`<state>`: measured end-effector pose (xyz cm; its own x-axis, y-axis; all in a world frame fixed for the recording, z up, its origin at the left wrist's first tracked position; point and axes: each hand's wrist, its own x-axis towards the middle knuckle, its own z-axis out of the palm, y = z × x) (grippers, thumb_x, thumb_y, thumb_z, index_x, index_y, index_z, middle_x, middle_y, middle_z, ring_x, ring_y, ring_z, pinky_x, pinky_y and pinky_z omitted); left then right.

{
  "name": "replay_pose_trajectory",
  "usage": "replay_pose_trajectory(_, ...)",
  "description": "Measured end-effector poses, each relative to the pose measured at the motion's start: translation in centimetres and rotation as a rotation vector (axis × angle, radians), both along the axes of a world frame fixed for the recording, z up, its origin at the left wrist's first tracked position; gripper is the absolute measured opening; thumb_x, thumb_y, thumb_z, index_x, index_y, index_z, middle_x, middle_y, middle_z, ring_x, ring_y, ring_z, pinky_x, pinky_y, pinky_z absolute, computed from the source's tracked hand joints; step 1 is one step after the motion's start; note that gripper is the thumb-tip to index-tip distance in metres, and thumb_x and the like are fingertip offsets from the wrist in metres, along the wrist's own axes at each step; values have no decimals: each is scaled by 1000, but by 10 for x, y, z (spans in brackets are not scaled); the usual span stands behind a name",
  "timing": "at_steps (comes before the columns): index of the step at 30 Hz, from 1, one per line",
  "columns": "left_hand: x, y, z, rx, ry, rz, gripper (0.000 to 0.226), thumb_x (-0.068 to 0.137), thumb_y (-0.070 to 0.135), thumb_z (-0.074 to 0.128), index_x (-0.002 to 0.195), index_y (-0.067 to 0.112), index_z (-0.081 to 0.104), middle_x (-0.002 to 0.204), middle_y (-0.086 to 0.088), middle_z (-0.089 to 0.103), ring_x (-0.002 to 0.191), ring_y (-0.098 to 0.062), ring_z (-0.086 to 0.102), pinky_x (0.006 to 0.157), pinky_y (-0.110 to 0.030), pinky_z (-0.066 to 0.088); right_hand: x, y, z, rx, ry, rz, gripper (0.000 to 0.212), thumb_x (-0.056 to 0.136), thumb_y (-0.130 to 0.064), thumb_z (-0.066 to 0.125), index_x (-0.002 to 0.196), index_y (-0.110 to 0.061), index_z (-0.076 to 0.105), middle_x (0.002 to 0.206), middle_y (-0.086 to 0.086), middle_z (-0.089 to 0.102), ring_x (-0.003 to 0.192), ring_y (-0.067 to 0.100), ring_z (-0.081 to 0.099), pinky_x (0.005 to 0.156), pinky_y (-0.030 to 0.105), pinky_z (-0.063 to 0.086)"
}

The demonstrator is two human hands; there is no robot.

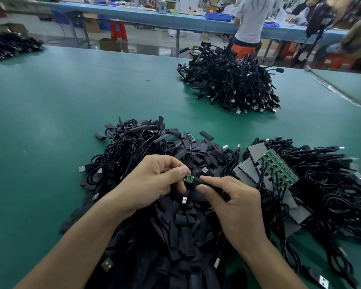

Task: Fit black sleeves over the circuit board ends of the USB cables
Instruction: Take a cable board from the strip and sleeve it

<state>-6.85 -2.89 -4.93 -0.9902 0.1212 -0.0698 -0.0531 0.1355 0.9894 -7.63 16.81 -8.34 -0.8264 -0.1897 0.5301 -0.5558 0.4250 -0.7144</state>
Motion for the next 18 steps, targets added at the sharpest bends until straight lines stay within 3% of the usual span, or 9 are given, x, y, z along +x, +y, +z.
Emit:
replay_pose_trajectory(9, -1, -2, -3, -49, -23, -12, 15, 98, 21, 59, 92, 12, 69, 65, -4, 69, 44, -7, 36, 41, -14, 29, 1, 1, -2, 95, 51, 21, 30, 82, -35, 72, 107, -19, 76, 88, -14, 68, 83, 5, 65, 73, 26, 54)
replay_pose_trajectory(18, -2, 5, -4, 23, 4, 45, 15, 99, 17, 57, 91, 9, 66, 59, -1, 65, 40, -6, 33, 40, -14, 27, 0, -1, -4, 76, 123, 29, 30, 83, -36, 72, 102, -14, 77, 85, -11, 70, 79, 2, 66, 70, 20, 53)
